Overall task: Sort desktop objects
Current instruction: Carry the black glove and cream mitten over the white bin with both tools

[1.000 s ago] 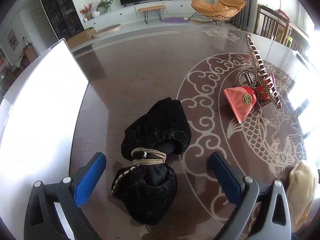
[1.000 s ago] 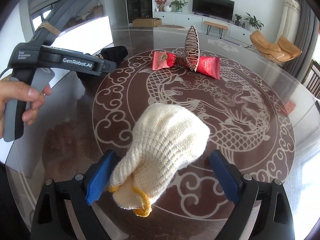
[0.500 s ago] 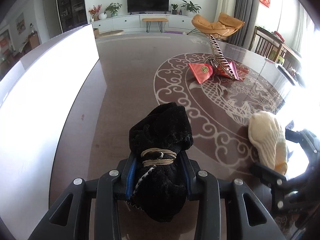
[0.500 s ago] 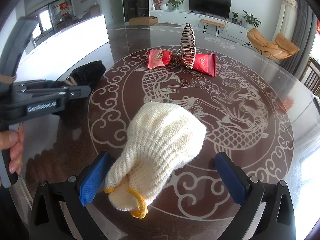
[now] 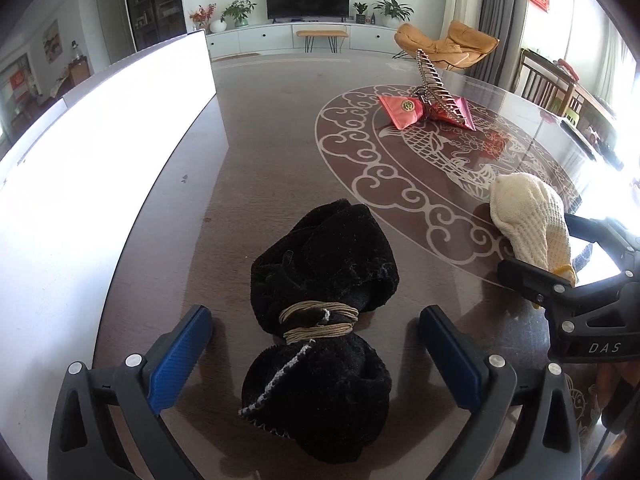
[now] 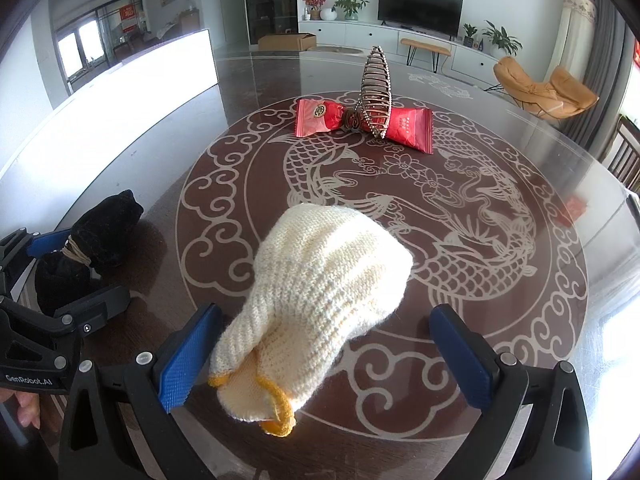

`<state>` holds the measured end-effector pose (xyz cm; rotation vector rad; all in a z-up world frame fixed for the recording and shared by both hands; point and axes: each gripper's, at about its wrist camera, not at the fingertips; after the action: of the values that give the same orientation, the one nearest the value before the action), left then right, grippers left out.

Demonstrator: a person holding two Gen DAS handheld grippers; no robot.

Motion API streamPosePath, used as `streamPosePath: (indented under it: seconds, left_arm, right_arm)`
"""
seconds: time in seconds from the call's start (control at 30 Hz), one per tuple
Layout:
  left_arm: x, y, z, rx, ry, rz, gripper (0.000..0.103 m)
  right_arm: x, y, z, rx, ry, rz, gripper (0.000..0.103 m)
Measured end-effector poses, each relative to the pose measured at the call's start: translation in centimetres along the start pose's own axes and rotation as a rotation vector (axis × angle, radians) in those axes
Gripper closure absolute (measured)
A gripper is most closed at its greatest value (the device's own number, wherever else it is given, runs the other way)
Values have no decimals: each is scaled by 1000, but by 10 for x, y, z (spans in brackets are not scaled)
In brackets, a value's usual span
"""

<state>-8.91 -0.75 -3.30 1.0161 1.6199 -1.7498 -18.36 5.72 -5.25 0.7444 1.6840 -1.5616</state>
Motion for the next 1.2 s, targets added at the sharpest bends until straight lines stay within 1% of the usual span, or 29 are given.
streamPosePath:
  seconds: [1.1,1.17,1.2]
  left_arm:
    - [2,-1,-1,8,9,3,0]
    - [2,-1,-1,11,10,7,0]
    - [2,-2,-1,11,11,10,0]
  right_arm:
    - [0,0,0,1,1,2,0]
    - [1,-1,-1,3,0,9,0]
    - [2,-4,-1,2,0,27,0]
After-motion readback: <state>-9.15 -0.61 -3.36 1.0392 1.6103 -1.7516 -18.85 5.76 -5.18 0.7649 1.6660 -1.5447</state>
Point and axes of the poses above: each gripper's, at about its wrist camera, not at the fingertips, and x roughly the way its jaws point, z to its left, y to its underside, and after that the axes turned 1 degree about y, right-handed
